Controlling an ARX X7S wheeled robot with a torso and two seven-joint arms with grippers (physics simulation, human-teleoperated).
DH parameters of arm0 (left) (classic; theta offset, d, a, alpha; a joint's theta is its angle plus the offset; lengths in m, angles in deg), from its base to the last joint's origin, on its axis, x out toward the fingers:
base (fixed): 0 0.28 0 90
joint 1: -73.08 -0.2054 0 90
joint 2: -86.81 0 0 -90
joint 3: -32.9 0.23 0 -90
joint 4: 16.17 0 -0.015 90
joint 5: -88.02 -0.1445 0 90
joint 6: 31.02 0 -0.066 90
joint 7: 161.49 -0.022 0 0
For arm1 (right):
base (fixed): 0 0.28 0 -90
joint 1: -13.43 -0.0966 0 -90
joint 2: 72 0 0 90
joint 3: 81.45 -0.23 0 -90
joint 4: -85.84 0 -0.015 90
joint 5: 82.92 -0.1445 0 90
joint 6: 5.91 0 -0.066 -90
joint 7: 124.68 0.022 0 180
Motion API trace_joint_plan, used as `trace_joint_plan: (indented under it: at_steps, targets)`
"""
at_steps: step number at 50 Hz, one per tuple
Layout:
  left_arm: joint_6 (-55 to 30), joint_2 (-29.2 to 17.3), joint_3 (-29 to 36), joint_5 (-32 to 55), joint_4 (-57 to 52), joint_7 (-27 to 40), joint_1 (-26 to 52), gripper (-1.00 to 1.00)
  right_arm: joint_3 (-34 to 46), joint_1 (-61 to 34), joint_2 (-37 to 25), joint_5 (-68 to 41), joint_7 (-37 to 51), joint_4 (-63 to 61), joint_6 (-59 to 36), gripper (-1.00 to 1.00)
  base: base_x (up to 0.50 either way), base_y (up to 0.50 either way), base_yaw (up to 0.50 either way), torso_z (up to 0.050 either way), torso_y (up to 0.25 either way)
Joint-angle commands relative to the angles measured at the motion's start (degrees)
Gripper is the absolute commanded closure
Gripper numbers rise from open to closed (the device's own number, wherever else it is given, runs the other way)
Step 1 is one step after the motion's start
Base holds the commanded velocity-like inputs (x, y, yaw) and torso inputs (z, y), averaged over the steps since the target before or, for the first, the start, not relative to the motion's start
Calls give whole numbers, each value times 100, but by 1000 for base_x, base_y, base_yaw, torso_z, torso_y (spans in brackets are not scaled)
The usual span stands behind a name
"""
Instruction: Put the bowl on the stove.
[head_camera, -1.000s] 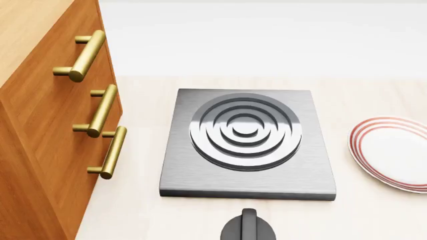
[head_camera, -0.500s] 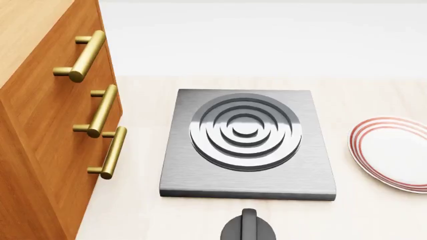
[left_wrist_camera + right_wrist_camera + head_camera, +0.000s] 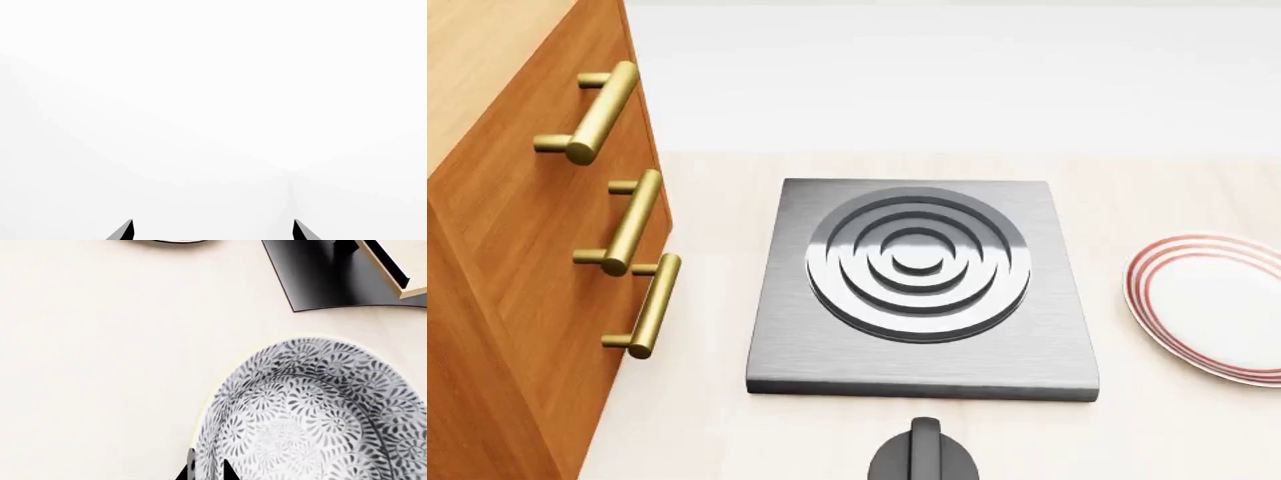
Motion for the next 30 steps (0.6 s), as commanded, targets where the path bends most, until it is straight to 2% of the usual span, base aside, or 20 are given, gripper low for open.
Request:
trace_joint_plan:
  at_steps: [1, 14, 21, 26, 28, 30]
  targets:
    - [26, 104, -85, -172, 50, -139, -6, -100, -170, 216, 194, 239, -110, -25, 130, 100, 0, 0, 0, 0, 0]
    - [38, 82, -71, -161, 55, -104, 1, -100, -502, 272, 33, 39, -202, -342, 7, 100, 0, 0, 0, 0, 0]
    - [33, 71, -46, -142, 79, -84, 9, -100, -953, -49, -500, -516, -651, -775, -202, 100, 0, 0, 0, 0, 0]
    - [15, 56, -30, -138, 89, -35, 24, -100, -721, -722, -928, -781, -699, -919, -277, 100, 0, 0, 0, 0, 0]
    - [-2, 38, -23, -116, 94, 8, 39, -100, -368, -1001, -1194, -831, -831, -963, -267, 100, 0, 0, 0, 0, 0]
    - [-10, 35, -13, -115, 97, 23, 41, -100, 222, -1739, -1441, -979, -880, -938, -264, 100, 0, 0, 0, 0, 0]
